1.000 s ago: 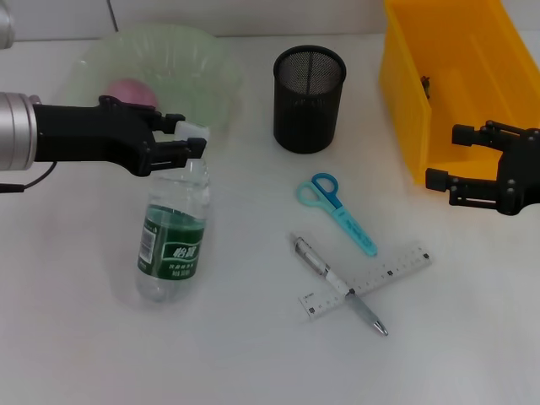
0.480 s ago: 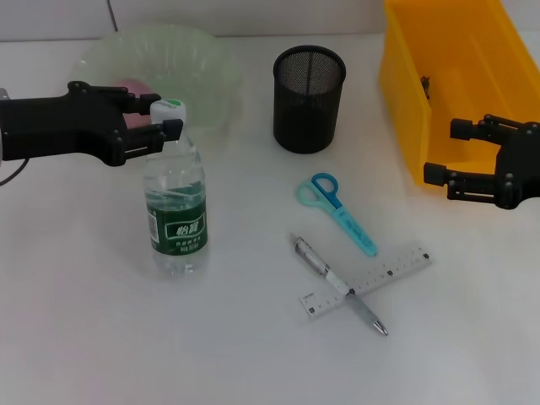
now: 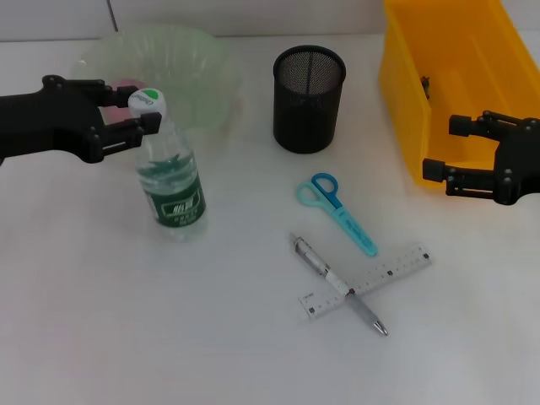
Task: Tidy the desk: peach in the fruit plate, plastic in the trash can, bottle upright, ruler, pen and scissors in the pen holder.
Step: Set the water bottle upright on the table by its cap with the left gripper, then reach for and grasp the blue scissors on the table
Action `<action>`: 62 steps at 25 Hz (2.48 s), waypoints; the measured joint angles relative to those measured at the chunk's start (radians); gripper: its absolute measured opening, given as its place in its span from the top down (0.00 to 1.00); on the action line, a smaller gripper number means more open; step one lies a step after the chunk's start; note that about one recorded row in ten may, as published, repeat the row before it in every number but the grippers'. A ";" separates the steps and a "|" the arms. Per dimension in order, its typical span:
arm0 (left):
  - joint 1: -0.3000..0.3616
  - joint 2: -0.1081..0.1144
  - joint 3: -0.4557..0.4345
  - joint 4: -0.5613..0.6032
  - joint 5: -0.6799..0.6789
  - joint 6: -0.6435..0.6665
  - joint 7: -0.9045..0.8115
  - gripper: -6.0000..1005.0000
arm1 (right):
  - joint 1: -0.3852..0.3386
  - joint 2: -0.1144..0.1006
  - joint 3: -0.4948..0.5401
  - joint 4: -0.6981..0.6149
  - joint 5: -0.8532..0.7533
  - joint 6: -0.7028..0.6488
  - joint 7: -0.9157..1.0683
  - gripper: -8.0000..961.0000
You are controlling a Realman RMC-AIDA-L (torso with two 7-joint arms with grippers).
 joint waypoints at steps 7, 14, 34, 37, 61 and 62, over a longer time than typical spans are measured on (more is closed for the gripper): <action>0.013 0.002 -0.005 0.015 -0.015 0.003 0.010 0.61 | 0.004 0.000 0.000 0.000 0.000 0.000 0.001 0.13; 0.024 0.001 -0.024 0.049 -0.029 0.005 0.035 0.76 | 0.007 0.000 0.000 0.001 0.000 -0.002 0.001 0.13; 0.067 -0.004 0.051 -0.547 -0.398 0.197 0.862 0.76 | 0.342 0.001 -0.209 -0.444 -0.733 -0.154 1.000 0.13; 0.047 -0.002 0.049 -0.638 -0.395 0.171 0.898 0.62 | 0.479 0.001 -0.276 -0.360 -0.831 -0.152 1.096 0.13; 0.045 -0.002 0.069 -0.739 -0.389 0.076 0.927 0.16 | 0.828 0.013 -0.451 0.227 -0.892 0.131 1.301 0.27; 0.045 -0.002 0.070 -0.739 -0.387 0.076 0.925 0.16 | 0.834 0.014 -0.452 0.242 -0.885 0.134 1.306 0.28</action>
